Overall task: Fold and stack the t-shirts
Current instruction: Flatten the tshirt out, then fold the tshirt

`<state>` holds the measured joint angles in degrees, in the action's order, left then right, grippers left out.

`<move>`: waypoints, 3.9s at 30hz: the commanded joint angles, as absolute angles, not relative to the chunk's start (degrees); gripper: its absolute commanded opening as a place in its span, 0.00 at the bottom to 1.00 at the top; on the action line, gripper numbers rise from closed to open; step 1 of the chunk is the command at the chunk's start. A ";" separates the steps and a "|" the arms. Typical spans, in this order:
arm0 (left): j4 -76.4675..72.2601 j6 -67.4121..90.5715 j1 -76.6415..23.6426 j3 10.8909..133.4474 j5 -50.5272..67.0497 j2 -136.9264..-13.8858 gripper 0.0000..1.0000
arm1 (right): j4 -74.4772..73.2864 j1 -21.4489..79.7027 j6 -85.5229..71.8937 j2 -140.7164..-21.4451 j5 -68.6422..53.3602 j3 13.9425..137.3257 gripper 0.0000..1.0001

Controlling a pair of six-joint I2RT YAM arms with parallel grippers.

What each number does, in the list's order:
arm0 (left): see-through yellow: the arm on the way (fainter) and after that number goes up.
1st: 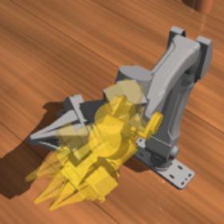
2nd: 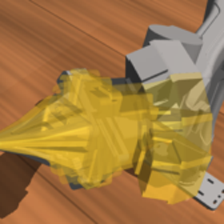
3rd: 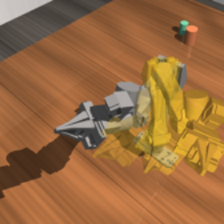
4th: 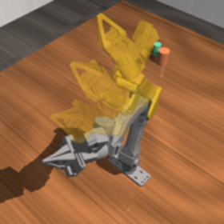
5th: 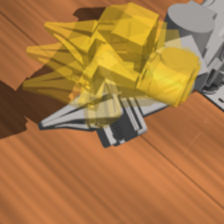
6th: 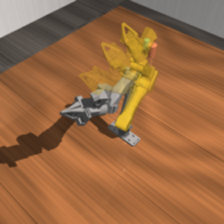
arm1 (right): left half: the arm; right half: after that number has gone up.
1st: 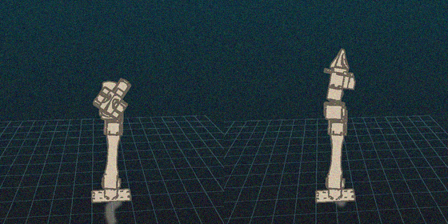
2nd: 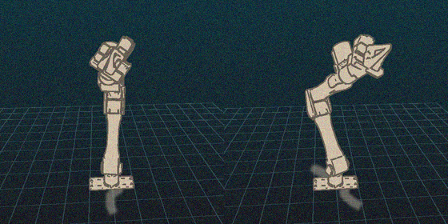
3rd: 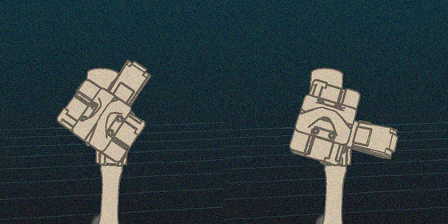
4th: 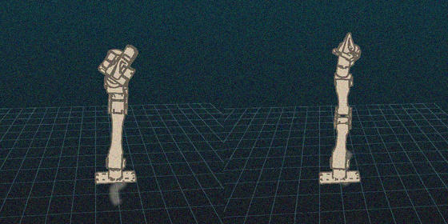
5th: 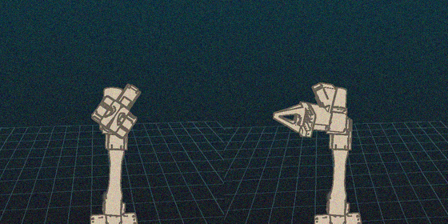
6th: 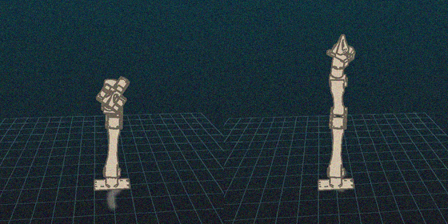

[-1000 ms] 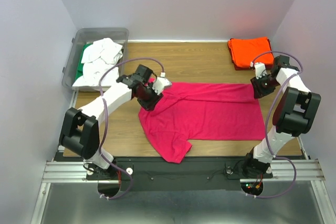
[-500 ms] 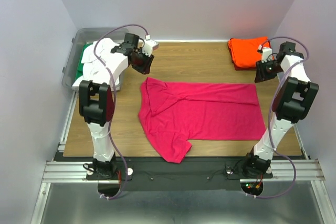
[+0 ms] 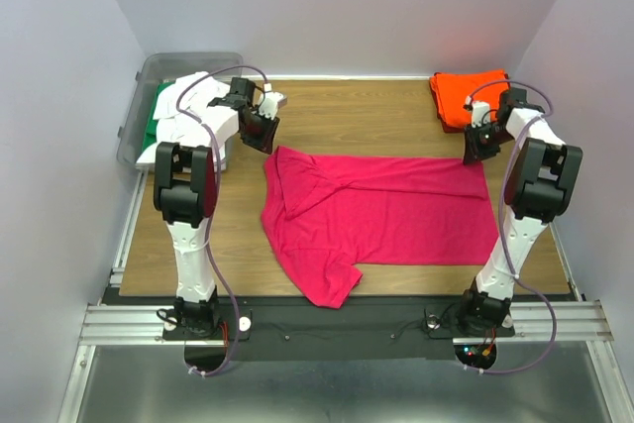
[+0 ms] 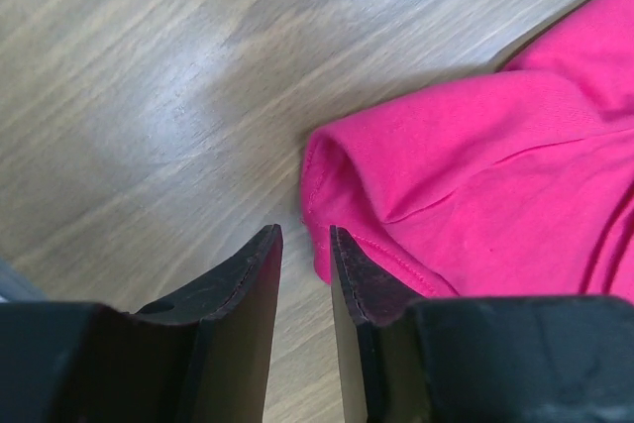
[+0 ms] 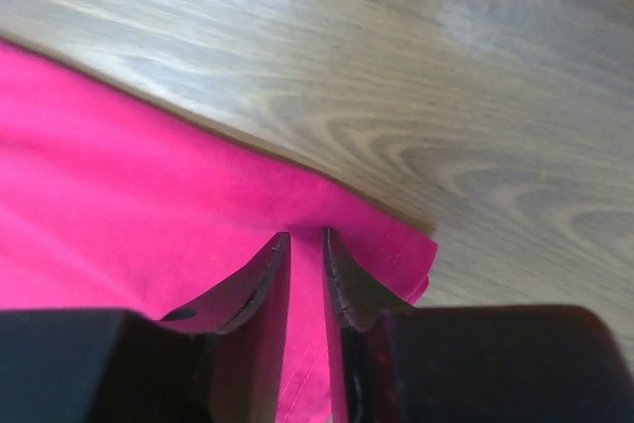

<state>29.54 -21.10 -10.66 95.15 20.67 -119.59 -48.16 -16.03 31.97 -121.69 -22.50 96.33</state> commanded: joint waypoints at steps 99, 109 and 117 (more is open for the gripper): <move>26.54 -15.29 -7.29 100.46 16.70 -127.97 0.00 | -37.35 50.62 7.03 -127.18 -10.63 108.55 0.06; 27.25 -15.38 -6.94 102.39 16.61 -128.93 0.00 | -37.79 50.54 6.94 -122.26 -13.80 104.86 0.01; 27.25 -15.21 -6.77 102.57 16.08 -128.94 0.00 | -37.88 50.54 6.77 -119.27 -16.25 100.03 0.01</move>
